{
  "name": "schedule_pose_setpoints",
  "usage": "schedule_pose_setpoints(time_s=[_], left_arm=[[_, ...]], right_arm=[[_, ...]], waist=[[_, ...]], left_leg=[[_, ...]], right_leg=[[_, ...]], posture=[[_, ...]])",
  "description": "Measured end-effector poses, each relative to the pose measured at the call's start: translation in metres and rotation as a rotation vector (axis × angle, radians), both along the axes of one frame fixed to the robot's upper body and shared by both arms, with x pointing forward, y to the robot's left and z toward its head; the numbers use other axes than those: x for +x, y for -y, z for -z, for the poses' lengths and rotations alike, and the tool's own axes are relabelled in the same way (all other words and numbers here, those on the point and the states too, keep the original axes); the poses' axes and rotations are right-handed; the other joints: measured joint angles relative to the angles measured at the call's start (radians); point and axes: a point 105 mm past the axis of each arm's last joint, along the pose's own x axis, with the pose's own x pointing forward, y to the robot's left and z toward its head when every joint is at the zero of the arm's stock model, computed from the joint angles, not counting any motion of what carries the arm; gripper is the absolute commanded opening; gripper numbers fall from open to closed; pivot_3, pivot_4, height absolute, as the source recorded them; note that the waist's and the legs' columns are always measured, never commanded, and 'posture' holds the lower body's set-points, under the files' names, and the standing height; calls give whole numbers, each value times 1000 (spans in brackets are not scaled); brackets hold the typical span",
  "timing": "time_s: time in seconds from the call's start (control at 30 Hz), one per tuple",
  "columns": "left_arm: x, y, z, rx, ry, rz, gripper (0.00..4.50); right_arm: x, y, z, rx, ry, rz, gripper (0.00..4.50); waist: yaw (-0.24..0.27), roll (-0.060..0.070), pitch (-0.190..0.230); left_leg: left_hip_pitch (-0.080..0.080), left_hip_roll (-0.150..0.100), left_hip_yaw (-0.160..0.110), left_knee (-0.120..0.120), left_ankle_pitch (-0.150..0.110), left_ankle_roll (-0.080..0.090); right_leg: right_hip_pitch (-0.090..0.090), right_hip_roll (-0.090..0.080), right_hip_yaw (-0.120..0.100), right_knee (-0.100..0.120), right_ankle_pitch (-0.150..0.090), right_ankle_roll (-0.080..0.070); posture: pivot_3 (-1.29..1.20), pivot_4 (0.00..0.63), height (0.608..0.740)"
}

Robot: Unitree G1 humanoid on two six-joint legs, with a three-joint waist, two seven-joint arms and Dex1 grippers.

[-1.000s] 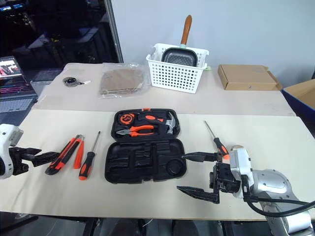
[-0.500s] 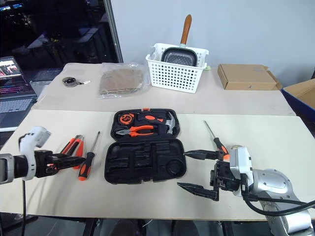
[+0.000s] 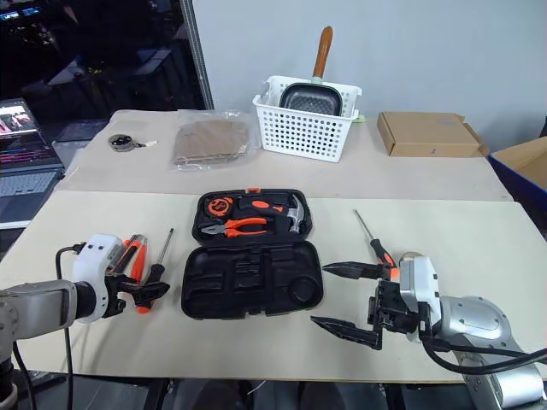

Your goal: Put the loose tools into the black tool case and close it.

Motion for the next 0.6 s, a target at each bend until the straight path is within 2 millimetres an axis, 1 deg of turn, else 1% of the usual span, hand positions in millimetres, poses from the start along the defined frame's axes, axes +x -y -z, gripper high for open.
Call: schedule_pose_setpoints(time_s=[0.07, 0.13, 0.17, 0.37, 0.4, 0.47, 0.53, 0.6], left_arm=[[0, 3, 6, -5, -10, -16, 4500], [0, 4, 9, 0, -12, -35, 3977], [0, 3, 10, 10, -13, -45, 3820], [1, -2, 11, 48, -11, -83, 1672], [2, -3, 11, 44, -5, -93, 1394], [4, -5, 5, 34, 31, -104, 1394], [10, -5, -11, 15, 114, -100, 1394], [15, -4, -43, 22, 242, -13, 1394]], right_arm=[[0, 1, 1, -5, 2, 5, 4420], [0, 1, 1, -6, 3, 8, 4500], [0, 1, 1, -6, 3, 9, 4500], [1, 1, 1, -6, 7, 13, 4500], [1, 1, 1, -5, 8, 13, 4500], [1, 1, 0, -4, 9, 16, 4500], [2, 2, 1, -1, 8, 23, 4500], [5, 3, 2, 20, 4, 55, 4500]], waist=[[0, 0, 0], [0, 0, 0], [0, 0, 0], [1, 0, 0], [1, 0, 0], [1, -1, 0], [2, -1, 1], [1, -3, 1]], left_leg=[[0, 0, 0, 0, 0, 0], [0, 0, 0, 0, 0, -1], [1, 0, 0, 0, 0, -1], [1, -1, 0, 0, 1, -1], [0, -1, 0, 0, 1, -1], [0, -2, 0, 0, 1, -1], [0, -1, 0, 0, 1, -1], [-1, -1, 0, 0, 1, -2]], right_leg=[[0, 0, 0, 0, 0, 0], [0, 1, 0, 0, 0, 0], [0, 1, 0, 1, 0, 0], [0, 1, 1, 0, 0, 0], [0, 1, 0, 0, 0, 0], [0, 1, 0, 0, 0, 0], [0, 1, -1, 0, 0, 0], [-1, 1, -2, -1, 0, -1]], posture=[[0, 150, 740], [0, 150, 740], [0, 150, 740], [0, 150, 740], [0, 150, 740], [0, 150, 740], [0, 150, 740], [0, 150, 740]])
